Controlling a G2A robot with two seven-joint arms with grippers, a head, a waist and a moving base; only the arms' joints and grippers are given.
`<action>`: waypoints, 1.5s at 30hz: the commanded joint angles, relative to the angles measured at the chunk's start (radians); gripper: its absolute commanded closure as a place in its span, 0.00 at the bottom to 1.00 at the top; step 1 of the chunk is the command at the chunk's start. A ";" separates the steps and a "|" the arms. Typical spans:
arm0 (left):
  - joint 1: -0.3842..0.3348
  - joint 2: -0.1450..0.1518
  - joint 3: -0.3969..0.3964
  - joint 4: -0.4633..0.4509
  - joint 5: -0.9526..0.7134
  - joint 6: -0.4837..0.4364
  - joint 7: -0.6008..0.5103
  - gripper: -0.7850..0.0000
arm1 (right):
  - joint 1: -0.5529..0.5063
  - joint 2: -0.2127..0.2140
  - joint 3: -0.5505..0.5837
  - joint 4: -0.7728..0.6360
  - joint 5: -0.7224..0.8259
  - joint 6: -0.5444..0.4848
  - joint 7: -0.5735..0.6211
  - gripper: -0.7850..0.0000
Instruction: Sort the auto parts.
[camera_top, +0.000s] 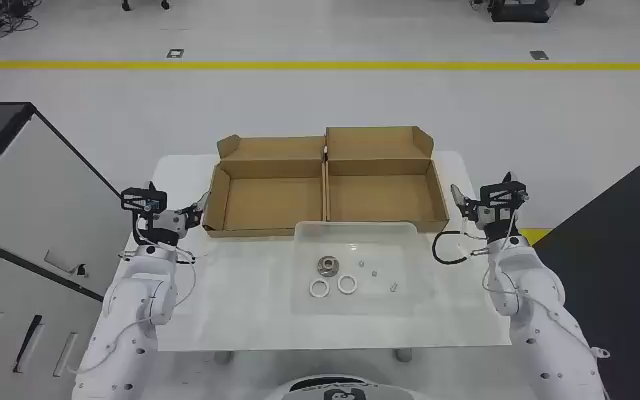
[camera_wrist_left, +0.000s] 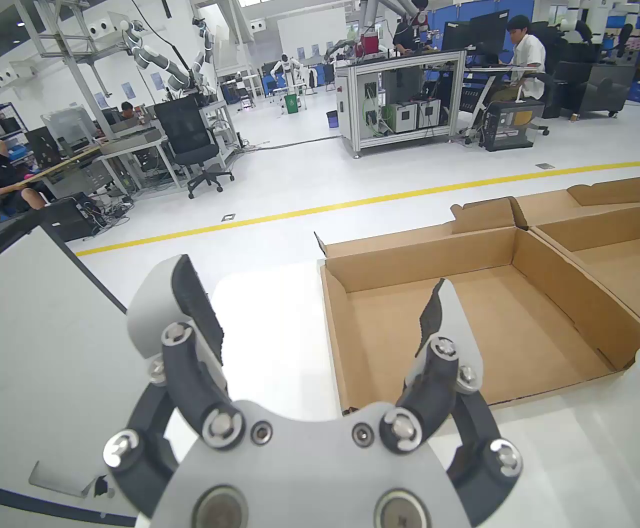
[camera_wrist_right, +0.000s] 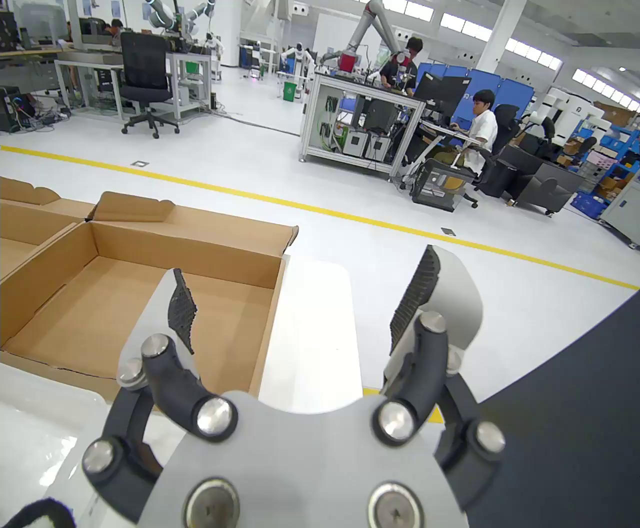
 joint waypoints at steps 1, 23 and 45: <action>0.000 0.000 0.000 0.000 0.000 0.000 0.000 0.00 | 0.000 0.000 0.000 0.000 0.000 0.000 0.000 0.00; 0.000 0.000 0.000 0.000 0.000 0.000 0.000 0.00 | 0.096 0.054 0.187 -0.318 0.087 -0.655 0.366 0.00; 0.000 0.000 0.000 0.000 0.000 0.000 0.000 0.00 | 0.514 0.209 -0.179 -0.188 0.357 -0.937 0.883 0.00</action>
